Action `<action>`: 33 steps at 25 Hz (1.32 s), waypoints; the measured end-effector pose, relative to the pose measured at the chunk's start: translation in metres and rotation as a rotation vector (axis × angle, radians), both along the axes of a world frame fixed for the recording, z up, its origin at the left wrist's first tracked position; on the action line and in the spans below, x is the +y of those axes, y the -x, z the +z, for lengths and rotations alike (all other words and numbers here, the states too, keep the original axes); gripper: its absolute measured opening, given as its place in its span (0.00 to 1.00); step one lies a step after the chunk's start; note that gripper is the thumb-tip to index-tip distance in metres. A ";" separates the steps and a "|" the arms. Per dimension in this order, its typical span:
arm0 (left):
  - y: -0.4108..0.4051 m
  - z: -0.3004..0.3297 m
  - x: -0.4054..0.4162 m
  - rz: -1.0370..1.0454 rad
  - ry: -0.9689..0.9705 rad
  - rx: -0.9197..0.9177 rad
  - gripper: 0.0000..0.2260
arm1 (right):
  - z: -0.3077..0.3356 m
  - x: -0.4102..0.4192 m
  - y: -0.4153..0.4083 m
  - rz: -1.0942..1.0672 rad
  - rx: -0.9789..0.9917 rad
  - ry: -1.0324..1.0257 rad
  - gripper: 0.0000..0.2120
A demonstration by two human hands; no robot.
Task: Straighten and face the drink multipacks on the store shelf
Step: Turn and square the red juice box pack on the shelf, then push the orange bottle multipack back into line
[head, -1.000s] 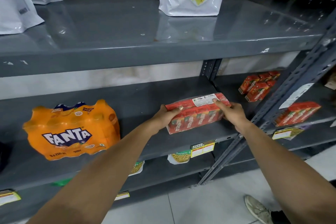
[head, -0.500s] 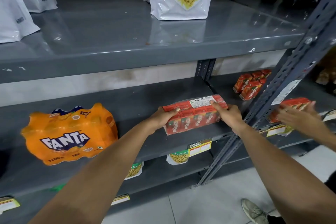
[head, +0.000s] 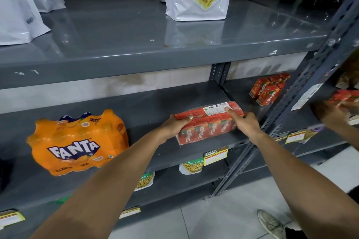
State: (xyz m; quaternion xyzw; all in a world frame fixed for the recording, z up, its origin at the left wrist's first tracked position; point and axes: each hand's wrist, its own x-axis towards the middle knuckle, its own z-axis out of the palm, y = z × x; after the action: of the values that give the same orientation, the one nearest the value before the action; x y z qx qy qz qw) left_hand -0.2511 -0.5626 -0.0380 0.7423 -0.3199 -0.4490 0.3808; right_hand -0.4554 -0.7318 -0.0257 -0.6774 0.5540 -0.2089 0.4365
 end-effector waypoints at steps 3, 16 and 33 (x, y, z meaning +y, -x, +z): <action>0.004 0.010 0.002 0.008 -0.009 -0.033 0.23 | 0.000 0.000 0.000 0.009 -0.018 -0.052 0.24; -0.074 0.126 0.159 0.336 0.254 -0.999 0.10 | 0.014 0.009 -0.027 -0.110 0.282 0.161 0.25; -0.133 0.074 0.281 0.521 -0.292 -0.444 0.33 | 0.057 0.210 -0.193 0.997 -0.005 0.104 0.27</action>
State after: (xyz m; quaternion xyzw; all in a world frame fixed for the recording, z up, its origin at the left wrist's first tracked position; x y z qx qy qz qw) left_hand -0.1185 -0.2820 0.0361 0.9247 -0.1278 -0.2059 0.2937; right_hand -0.2624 -0.5218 0.0318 -0.8802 0.1507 -0.0041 0.4501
